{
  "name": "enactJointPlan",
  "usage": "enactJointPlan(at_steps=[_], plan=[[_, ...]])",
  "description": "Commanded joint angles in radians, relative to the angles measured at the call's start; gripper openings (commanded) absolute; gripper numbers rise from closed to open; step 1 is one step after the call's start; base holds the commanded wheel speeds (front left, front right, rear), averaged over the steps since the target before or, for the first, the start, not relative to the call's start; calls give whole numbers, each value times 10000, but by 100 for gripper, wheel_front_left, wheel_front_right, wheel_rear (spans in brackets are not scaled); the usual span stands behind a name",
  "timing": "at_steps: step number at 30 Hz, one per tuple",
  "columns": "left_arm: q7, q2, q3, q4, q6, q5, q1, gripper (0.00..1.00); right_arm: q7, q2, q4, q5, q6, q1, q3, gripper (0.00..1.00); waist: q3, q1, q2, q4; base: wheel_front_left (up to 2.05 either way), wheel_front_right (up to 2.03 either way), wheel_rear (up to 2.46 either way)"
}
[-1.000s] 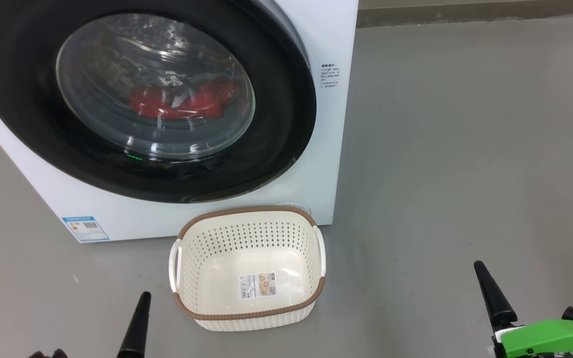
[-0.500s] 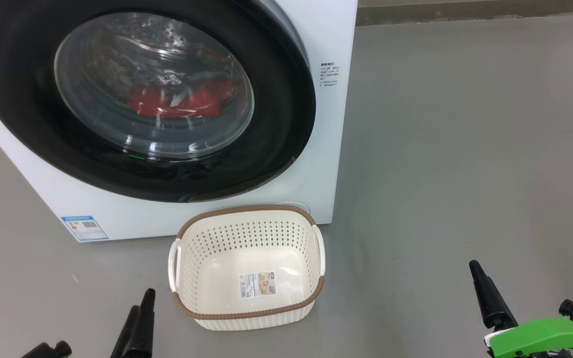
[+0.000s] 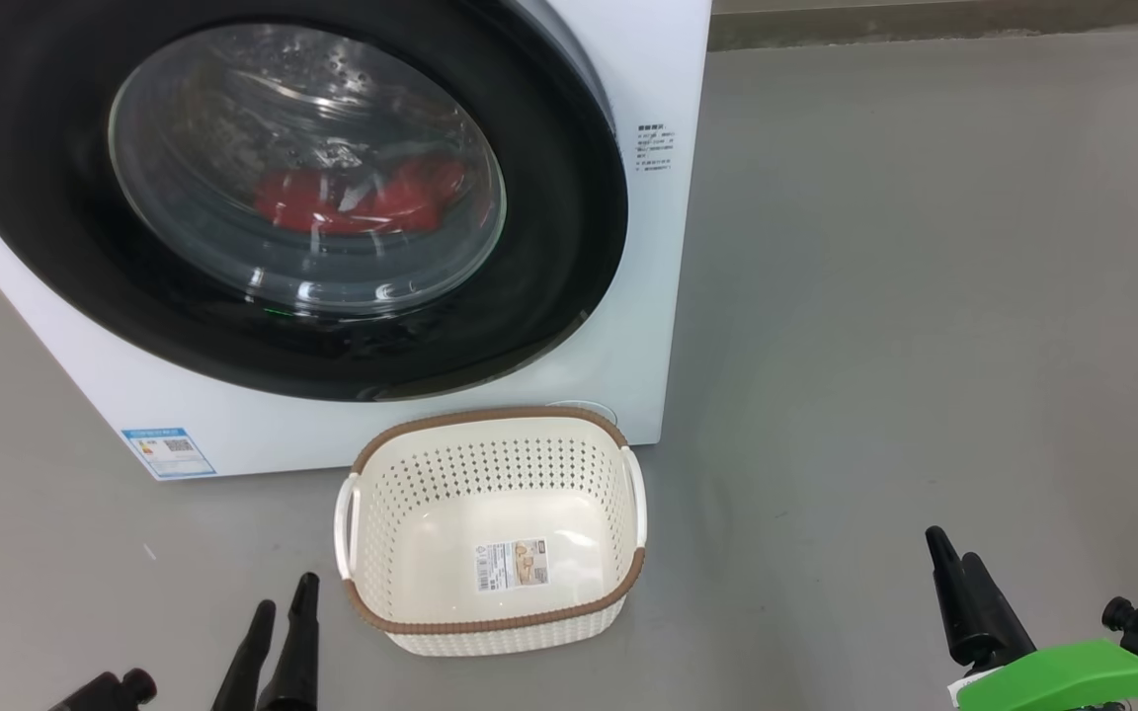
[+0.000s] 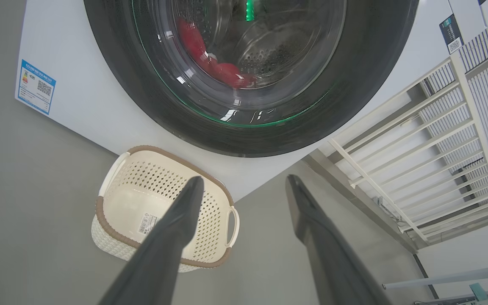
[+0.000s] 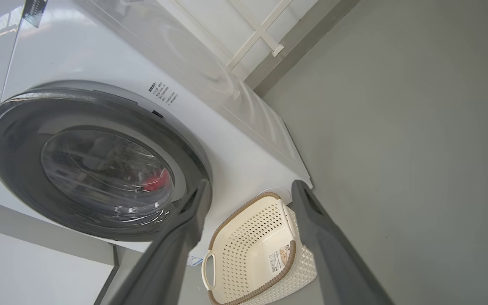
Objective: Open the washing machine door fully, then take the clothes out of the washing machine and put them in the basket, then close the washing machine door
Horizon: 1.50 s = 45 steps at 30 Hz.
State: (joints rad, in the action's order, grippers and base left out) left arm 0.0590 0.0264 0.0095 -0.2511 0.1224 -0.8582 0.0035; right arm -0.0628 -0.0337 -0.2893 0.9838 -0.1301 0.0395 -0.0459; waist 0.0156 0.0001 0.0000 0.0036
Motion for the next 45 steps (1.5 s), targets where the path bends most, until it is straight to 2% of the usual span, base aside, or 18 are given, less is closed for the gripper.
enactJointPlan(at_steps=[1,28,45], plan=[[140,173,136,329,-36,311,-89,100,-121,-163,313,-250,-3,-106,147,100,-4,-1,0,0,0,0,0],[971,214,76,611,-93,3785,53,100,-944,-284,647,-2946,-4,213,509,100,46,-1,0,32,0,0,0],[1447,224,130,477,-24,5447,83,100,-1414,-317,840,-4290,-5,440,542,100,53,-1,0,88,0,0,0]])
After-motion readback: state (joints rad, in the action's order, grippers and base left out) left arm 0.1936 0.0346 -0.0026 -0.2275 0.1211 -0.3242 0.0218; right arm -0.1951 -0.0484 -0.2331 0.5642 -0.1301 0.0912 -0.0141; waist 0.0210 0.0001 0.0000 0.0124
